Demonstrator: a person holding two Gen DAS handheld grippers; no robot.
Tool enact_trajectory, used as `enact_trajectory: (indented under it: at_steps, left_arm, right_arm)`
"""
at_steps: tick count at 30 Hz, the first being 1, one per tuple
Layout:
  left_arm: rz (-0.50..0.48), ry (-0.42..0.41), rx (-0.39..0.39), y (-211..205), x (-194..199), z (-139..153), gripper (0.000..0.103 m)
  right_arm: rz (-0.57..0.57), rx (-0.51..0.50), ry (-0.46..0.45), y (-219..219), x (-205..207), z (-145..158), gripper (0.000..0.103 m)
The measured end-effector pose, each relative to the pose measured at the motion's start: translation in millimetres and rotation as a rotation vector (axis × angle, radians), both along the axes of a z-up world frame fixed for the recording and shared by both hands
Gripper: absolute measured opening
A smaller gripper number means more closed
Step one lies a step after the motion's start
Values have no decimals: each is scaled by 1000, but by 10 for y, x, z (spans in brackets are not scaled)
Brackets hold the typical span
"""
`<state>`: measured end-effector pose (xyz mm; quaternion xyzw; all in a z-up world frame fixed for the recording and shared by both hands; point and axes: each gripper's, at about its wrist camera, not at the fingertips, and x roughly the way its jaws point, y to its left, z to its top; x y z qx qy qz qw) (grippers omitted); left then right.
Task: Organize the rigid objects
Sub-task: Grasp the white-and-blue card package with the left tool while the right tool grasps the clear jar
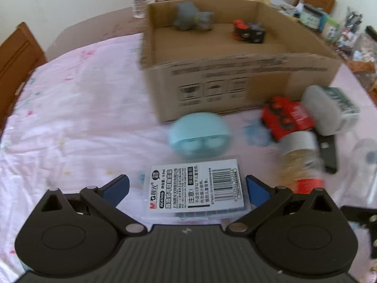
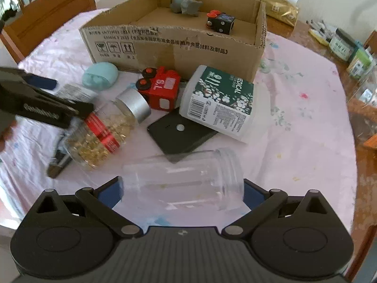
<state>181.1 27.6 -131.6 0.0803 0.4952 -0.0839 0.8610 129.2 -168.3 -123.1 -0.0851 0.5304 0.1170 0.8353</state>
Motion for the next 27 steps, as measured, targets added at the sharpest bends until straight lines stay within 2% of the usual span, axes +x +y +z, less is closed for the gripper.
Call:
enact_trajectory:
  at_steps: [2,4,7,16,27]
  left_arm:
    - [10,9,17,81,3,-29,103]
    - [27,27,-25,170,2,-43,103]
    - [50,20,-46,229,-17,-51,103]
    - [-13,-27,-56,281,-120,-62,103]
    - [-32,-21,-57,171,-59,-67,102]
  right_arm:
    - [5,-27,-5,14,-11,-44,103]
    - [9,-43,-1,16,-17,-98,103]
    - [-3,-4,0,-31,-13,-125,103]
    - [32,25,-97,-88,-118,-149,103]
    - [36,34,-122,-100,-140,-155,103]
